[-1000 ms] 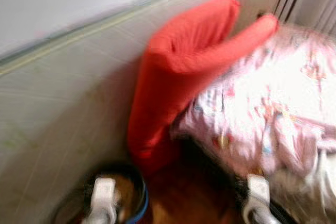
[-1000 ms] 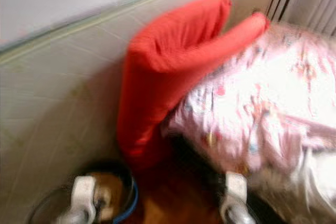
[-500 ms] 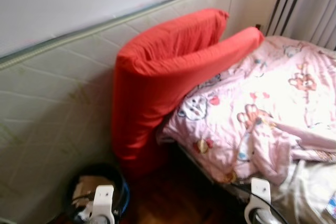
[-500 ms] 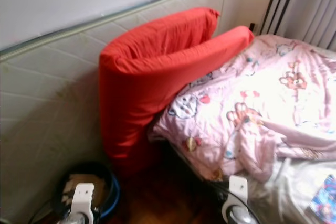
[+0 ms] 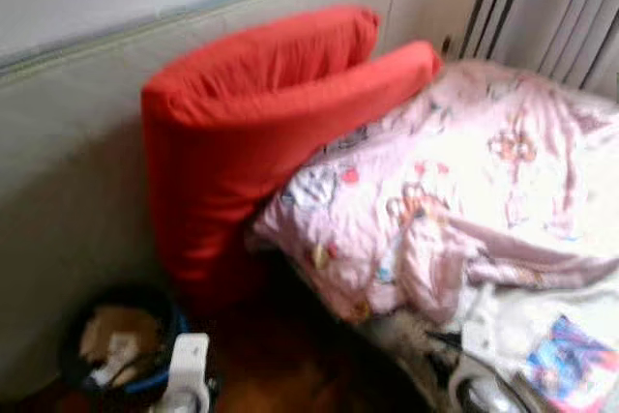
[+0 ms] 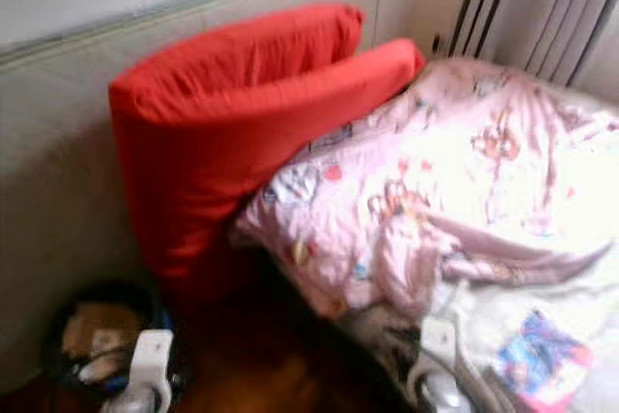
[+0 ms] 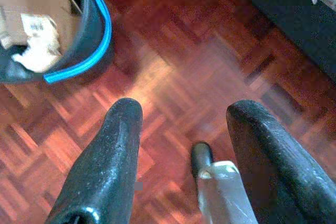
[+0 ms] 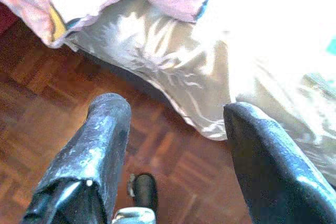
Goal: Clean up the room
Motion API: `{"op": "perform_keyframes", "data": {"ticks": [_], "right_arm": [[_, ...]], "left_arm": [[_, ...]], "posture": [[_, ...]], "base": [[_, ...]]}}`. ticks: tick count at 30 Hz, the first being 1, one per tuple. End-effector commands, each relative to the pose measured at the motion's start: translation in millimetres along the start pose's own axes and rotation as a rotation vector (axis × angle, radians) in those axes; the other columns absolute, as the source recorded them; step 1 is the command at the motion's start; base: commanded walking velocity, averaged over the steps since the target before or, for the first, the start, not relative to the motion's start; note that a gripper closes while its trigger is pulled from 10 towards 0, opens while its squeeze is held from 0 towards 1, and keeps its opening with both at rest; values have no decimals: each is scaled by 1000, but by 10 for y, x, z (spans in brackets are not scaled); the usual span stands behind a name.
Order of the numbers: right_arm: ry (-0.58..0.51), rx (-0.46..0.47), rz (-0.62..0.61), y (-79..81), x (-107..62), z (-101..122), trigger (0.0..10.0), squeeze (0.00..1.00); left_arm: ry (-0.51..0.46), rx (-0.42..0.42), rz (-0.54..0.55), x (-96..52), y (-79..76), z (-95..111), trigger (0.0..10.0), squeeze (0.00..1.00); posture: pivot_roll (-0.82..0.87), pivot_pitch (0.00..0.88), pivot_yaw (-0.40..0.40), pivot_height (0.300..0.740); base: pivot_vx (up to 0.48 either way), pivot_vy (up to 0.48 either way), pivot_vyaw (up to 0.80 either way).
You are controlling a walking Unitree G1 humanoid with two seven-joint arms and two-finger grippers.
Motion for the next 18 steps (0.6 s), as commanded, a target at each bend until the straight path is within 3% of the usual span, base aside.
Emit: {"op": "perform_keyframes", "data": {"ticks": [1,4,18], "right_arm": [[5,10,3,28,2,-10,10000,0],[4,12,3,30,2,-9,10000,0],[6,16,1,38,3,-8,10000,0]], "left_arm": [[12,8,-3,-2,-2,-25,10000,0],[13,6,-3,-1,0,-25,10000,0],[16,9,2,0,15,-19,10000,0]], "posture": [[-54,0,16,733],[-55,0,17,733],[-54,0,22,733]], "base": [[0,-307,0],[0,-265,0],[0,0,0]]}}
Point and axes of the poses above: a point about 5 cm out from each wrist's last joint towards the gripper, its own x axis pointing out of the wrist towards the gripper, its own z axis along the axis of the wrist's last joint, y = z × x, the point moved 5 cm from there along x, pointing out of the wrist towards the gripper, and after that the axes turned 8 degrees about x, right-handed, at the moved point
